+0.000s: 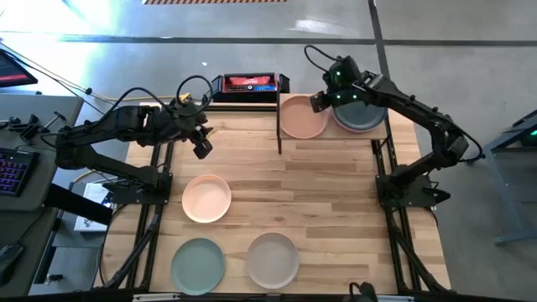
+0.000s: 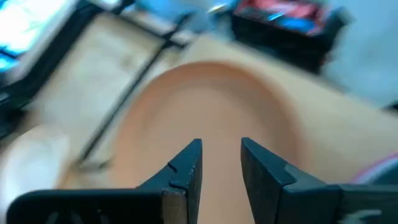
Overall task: Place and stack plates onto a shelf
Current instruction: Stack the light orange plate on top of the brown plate on the shelf
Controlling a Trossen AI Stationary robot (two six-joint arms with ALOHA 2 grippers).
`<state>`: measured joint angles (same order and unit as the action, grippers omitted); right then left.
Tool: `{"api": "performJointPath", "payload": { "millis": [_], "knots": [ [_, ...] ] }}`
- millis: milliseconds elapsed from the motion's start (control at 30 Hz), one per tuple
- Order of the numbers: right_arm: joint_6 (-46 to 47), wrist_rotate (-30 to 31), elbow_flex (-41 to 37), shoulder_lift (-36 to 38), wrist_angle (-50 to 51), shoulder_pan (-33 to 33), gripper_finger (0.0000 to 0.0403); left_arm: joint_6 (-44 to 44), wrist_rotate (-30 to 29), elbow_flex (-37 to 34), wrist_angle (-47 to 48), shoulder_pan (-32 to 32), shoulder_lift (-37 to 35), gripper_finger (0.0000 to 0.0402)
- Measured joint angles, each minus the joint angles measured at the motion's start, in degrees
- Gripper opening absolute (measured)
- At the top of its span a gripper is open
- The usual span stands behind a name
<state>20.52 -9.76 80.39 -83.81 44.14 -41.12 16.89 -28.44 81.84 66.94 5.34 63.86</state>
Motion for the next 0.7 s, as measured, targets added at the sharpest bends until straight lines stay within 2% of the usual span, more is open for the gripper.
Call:
{"api": "performJointPath", "payload": {
  "millis": [100,233,433,700],
  "knots": [
    [0.0,-6.5,2.5,0.0,3.8,2.0,0.0089,2.5,2.7,0.0,3.0,0.0,0.0,0.0127],
    [0.0,-9.9,4.3,0.1,8.5,6.5,0.0089,9.4,6.0,-2.0,7.3,0.0,-0.1,0.0127],
    [2.4,-10.3,4.4,0.1,10.0,14.2,0.0089,14.6,14.7,-9.0,7.5,-1.4,0.0,0.0127],
    [8.1,-9.7,4.4,0.1,9.7,22.3,0.0089,25.0,19.2,-19.1,2.2,-5.5,0.2,0.0127]
  ]
}}
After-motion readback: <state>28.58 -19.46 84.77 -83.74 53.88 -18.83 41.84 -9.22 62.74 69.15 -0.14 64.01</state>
